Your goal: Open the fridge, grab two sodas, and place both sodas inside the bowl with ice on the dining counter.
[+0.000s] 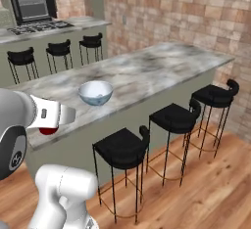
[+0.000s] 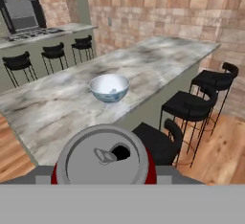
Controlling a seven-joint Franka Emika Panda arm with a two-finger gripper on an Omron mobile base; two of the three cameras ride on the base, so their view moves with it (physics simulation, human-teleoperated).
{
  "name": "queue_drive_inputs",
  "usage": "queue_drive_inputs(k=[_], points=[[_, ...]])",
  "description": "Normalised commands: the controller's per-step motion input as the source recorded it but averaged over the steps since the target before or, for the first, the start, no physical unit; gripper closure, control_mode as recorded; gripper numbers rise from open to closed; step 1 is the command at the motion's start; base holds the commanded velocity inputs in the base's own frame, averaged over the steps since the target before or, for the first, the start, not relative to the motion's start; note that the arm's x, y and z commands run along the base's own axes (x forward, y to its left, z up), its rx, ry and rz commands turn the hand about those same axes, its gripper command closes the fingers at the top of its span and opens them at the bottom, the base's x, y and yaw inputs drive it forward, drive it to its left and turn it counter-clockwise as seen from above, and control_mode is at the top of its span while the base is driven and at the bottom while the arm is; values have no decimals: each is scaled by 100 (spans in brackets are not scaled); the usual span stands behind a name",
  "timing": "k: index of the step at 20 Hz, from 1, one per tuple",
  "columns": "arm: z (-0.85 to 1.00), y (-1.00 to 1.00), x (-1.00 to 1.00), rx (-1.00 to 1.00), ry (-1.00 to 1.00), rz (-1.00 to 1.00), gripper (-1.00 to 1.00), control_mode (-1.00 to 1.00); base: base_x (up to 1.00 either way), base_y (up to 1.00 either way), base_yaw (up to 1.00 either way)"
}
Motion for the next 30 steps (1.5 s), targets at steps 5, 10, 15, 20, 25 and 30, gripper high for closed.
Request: queue_drive_inputs(k=[5,10,15,20,25,30], points=[[0,0,0,0,0,0,100,100,44,-75,33],[0,0,0,0,0,0,100,100,36,-70,34],[0,0,0,0,0,0,100,100,8,-45,36],[0,0,0,0,0,0,100,100,20,-24,42],[0,0,0,0,0,0,100,100,63,-20,45],[0,0,0,0,0,0,100,100,98,-5,35]])
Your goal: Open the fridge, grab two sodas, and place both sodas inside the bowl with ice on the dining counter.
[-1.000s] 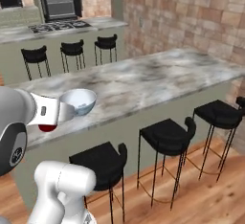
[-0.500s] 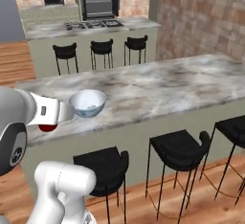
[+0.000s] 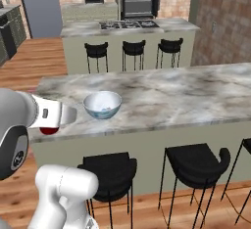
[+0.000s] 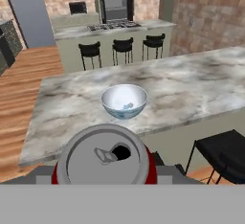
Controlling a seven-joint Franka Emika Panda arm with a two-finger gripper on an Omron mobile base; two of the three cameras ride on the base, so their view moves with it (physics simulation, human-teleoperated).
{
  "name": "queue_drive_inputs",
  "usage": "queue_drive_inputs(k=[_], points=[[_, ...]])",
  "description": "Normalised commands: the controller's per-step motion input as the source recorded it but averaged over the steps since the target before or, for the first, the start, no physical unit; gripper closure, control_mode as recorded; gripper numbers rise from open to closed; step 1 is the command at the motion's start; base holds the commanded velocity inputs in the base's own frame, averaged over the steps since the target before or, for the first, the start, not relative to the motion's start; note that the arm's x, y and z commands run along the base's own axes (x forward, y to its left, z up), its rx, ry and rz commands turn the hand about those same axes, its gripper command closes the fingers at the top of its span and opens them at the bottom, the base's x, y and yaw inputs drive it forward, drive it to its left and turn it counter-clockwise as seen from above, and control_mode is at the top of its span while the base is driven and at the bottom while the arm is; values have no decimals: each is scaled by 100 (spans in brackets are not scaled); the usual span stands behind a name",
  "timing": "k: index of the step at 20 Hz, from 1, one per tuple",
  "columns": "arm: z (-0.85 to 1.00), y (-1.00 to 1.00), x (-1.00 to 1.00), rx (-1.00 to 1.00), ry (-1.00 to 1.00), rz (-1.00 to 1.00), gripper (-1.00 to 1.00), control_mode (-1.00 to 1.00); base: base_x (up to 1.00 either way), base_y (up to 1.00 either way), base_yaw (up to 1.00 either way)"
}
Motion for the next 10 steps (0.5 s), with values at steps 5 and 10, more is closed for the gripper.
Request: queue_drive_inputs(k=[5,10], points=[[0,0,100,3,22,12,100,-100,0,0,0],[-1,14,98,0,26,0,100,-100,0,0,0]])
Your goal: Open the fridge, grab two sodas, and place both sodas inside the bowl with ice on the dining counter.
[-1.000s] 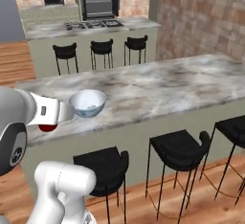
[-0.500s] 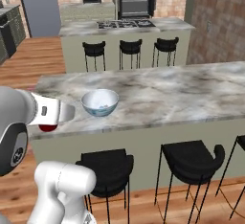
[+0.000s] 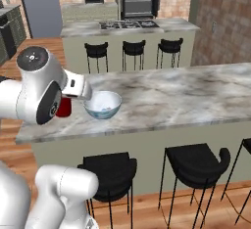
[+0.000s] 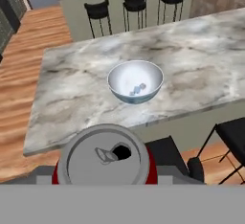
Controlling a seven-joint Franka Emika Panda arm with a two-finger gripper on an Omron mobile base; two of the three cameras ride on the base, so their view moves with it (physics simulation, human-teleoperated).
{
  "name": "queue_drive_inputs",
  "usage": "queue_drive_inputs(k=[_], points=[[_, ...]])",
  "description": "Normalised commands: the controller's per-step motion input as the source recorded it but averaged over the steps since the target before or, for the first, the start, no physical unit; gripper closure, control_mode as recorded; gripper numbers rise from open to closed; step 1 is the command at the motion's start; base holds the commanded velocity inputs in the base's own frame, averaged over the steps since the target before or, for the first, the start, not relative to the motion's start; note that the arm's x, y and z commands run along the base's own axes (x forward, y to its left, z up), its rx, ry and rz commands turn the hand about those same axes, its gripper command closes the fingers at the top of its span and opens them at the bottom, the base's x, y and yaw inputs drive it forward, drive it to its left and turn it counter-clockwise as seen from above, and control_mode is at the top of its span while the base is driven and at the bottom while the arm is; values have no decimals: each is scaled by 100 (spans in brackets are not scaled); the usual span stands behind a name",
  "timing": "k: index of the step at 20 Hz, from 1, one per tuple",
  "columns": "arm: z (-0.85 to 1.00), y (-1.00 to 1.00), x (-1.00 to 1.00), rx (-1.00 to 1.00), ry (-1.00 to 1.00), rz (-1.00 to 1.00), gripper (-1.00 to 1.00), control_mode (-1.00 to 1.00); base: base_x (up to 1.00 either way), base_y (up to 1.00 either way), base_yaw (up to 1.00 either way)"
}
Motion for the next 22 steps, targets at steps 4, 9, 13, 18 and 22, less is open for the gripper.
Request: queue_drive_inputs(k=[4,9,13,18,22], points=[[-15,20,86,-2,27,0,100,-100,0,0,0],[-25,7,77,-1,18,0,100,-100,0,0,0],[-32,-6,53,0,12,2,100,-100,0,0,0],[-32,0,52,-1,13,0,100,-100,0,0,0],[-35,0,63,-2,6,0,100,-100,0,0,0]])
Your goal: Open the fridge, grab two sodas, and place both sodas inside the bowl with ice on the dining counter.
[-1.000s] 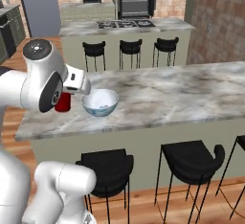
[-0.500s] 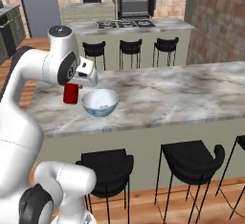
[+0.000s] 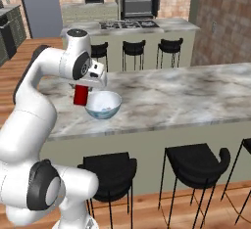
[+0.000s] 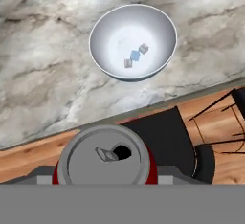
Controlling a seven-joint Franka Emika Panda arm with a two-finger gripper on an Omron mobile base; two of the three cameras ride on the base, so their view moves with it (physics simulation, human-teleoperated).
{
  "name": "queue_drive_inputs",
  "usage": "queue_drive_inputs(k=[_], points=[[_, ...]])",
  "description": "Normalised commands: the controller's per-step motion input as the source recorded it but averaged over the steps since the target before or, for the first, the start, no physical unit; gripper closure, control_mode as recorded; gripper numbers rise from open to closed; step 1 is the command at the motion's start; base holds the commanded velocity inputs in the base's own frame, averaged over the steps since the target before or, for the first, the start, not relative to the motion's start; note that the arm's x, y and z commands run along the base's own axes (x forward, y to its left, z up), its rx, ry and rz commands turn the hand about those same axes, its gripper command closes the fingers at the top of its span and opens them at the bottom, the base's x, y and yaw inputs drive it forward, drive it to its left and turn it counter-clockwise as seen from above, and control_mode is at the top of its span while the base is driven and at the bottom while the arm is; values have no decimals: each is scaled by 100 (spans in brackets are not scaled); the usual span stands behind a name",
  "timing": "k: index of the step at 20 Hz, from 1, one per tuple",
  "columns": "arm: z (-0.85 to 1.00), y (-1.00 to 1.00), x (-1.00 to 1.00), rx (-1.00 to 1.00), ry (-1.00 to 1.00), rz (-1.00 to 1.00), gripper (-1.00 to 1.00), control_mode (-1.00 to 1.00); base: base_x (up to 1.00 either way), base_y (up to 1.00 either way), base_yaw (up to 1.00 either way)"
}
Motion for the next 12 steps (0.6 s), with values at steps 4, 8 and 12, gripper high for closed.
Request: queue_drive_inputs(k=[4,8,12], points=[[-33,0,65,-2,0,0,100,-100,0,0,0],[-38,0,62,0,0,0,100,-100,0,0,0],[-40,0,58,0,0,0,100,-100,0,0,0]])
